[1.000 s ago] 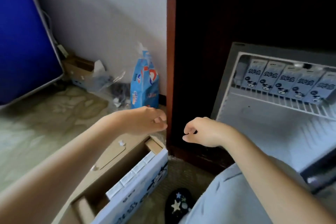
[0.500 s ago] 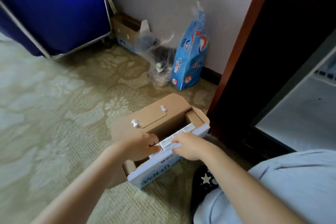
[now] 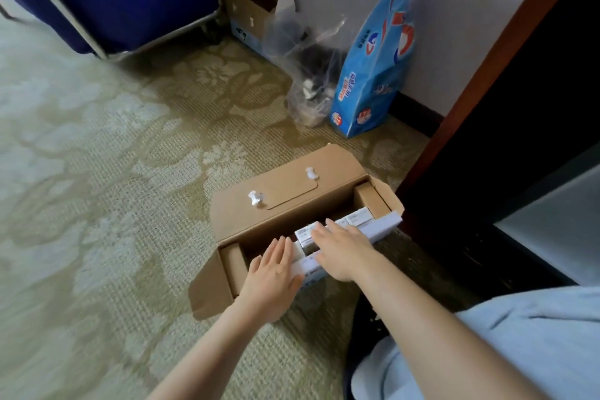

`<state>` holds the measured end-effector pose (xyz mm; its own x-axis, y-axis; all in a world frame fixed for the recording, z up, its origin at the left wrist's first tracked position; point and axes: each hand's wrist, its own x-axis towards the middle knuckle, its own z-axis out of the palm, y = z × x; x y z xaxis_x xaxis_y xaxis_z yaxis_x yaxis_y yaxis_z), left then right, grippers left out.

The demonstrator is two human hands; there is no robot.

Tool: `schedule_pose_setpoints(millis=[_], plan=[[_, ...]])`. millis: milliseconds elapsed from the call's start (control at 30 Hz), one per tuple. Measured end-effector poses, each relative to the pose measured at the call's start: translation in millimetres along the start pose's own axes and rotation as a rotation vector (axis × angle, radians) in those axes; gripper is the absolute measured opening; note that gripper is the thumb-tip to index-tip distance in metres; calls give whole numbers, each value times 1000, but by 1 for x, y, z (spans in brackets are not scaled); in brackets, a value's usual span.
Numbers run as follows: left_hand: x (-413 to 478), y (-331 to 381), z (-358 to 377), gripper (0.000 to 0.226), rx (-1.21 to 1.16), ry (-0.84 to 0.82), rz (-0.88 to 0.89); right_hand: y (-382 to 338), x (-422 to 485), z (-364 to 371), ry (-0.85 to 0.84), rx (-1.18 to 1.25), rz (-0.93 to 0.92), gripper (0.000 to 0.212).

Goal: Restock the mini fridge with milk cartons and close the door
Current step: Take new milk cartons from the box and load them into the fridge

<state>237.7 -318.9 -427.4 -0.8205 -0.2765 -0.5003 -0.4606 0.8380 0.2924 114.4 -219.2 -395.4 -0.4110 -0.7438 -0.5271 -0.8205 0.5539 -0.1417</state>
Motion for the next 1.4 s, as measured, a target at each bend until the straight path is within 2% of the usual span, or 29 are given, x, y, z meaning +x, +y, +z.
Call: schedule_pose_setpoints(millis=[167,300,500,633,767,1000,1233,1400], plan=[[23,-2,0,65,-86,-1,-66,0,14,3,191,61,-9,48],[32,-4,0,60,-145,8,-96,0,25,7,276,98,-10,46],[43,-9,-3,59,-154,28,-123,-1,40,9,315,44,13,44],[49,-14,-9,60,-46,21,-131,1,44,12,291,21,47,45],[46,-16,-9,44,67,133,-98,3,45,13,307,-11,31,46],[42,-18,-15,42,104,261,-27,6,33,13,367,82,9,38],[15,-15,-46,39,-22,525,99,9,6,-17,479,241,9,37],[-12,7,-99,35,-48,632,225,15,-26,-52,608,284,-2,34]])
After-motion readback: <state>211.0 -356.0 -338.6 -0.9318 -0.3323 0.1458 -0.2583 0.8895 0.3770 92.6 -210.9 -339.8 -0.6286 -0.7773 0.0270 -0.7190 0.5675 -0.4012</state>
